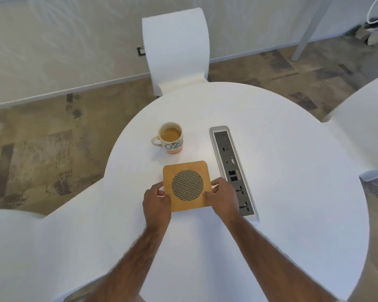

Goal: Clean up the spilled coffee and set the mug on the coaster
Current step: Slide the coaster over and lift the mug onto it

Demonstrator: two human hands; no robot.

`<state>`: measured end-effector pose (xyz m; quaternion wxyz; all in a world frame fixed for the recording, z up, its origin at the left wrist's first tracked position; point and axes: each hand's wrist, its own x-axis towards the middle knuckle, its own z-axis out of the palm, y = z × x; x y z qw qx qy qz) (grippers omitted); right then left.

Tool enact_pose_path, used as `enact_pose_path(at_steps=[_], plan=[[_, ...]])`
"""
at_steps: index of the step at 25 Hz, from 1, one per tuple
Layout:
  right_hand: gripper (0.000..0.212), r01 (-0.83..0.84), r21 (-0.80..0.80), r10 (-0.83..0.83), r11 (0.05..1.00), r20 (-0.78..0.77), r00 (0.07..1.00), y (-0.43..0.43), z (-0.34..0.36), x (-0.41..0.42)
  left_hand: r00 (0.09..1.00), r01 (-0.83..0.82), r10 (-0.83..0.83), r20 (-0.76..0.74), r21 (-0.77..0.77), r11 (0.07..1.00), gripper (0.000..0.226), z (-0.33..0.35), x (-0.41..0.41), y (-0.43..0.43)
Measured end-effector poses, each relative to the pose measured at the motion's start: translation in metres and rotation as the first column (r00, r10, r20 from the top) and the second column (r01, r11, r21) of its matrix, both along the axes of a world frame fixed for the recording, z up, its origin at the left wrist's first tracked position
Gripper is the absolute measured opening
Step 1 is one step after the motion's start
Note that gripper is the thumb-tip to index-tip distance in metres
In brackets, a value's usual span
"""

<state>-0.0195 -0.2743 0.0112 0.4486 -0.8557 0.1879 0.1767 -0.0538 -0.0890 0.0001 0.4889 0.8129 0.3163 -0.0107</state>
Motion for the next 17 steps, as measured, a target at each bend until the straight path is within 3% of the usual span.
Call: enact_pose_path(at_steps=[5, 17], plan=[[0.032, -0.048, -0.093, 0.045, 0.994, -0.042, 0.998, 0.017, -0.003, 0.004, 1.000, 0.006, -0.006, -0.019, 0.032, 0.999, 0.046, -0.006, 0.008, 0.006], [0.017, -0.122, -0.211, 0.113, 0.970, -0.057, 0.992, 0.026, -0.016, 0.005, 0.997, 0.010, -0.007, -0.072, 0.055, 0.998, 0.043, -0.019, -0.003, 0.004]])
